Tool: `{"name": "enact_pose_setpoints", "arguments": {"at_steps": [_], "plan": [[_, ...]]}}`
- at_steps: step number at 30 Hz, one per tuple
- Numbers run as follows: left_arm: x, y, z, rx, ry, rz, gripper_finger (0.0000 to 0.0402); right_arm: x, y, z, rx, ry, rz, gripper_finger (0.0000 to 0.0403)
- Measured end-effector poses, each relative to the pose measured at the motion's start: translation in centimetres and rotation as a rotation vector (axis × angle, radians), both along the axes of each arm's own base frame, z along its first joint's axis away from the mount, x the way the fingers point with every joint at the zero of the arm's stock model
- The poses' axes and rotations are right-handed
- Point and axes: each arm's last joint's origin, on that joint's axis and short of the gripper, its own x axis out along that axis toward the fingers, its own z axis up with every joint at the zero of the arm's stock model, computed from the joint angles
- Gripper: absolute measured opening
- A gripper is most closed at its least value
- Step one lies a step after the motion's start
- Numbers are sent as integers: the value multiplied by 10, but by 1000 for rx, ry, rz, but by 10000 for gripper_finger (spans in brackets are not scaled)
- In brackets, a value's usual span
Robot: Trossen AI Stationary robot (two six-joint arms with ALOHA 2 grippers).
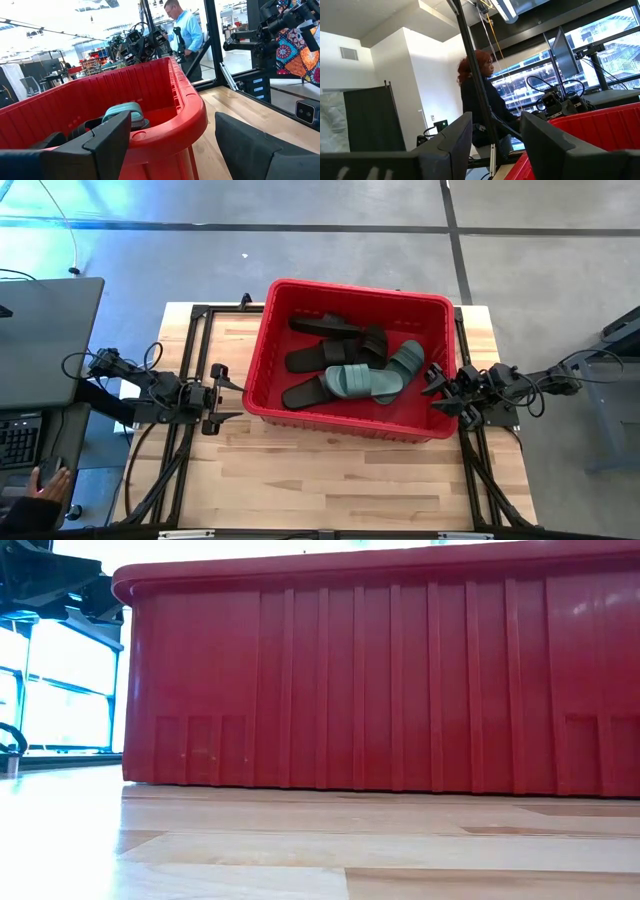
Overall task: Pick and place slides into bin
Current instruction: Return to Home Position
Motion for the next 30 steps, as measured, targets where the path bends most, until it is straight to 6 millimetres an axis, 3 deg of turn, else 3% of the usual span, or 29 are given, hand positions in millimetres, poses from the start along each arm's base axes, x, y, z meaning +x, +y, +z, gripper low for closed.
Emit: {"name": "enact_pose_setpoints", "arguments": {"at_steps": [30], "plan": [[0,0,0,0,0,0,271,0,0,0,0,0,0,163]]}}
